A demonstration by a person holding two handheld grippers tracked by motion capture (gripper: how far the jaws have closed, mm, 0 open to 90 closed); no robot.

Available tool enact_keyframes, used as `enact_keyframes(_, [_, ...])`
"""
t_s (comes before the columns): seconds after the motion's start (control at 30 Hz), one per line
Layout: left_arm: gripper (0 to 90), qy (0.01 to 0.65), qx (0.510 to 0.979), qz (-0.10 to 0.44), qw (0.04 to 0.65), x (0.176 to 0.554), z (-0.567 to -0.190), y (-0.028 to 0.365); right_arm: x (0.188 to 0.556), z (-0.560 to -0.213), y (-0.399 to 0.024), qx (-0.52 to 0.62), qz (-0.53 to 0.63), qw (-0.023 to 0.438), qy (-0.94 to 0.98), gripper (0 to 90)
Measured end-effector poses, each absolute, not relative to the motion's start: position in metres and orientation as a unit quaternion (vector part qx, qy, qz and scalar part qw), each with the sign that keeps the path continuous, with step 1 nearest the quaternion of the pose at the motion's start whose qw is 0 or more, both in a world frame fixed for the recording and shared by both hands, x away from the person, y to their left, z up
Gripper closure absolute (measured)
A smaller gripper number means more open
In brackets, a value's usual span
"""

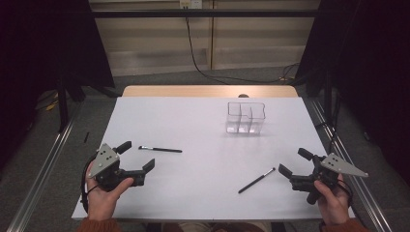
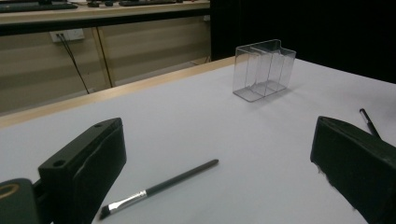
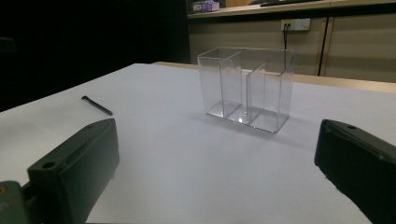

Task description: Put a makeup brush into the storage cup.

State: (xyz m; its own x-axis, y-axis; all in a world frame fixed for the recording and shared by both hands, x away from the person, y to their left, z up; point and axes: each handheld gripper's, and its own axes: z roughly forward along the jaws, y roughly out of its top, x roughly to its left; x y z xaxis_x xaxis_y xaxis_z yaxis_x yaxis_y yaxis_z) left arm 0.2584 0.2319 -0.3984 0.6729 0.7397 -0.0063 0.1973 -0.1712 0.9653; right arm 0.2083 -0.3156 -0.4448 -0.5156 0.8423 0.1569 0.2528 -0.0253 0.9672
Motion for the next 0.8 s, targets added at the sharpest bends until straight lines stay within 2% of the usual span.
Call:
enact_keyframes(0.4, [3.1,0.315,0.734,0.249,0.548,0.286,-0.394,0.224,0.209,-0.445,-0.316,0.42,0.584,0.249,0.649,0.0])
enact_keyframes(0.8, [1.5,0.317,0.739,0.227,0.549,0.309,-0.389,0.218,0.209,-0.446,-0.316,0.425,0.584,0.243,0.648,0.0])
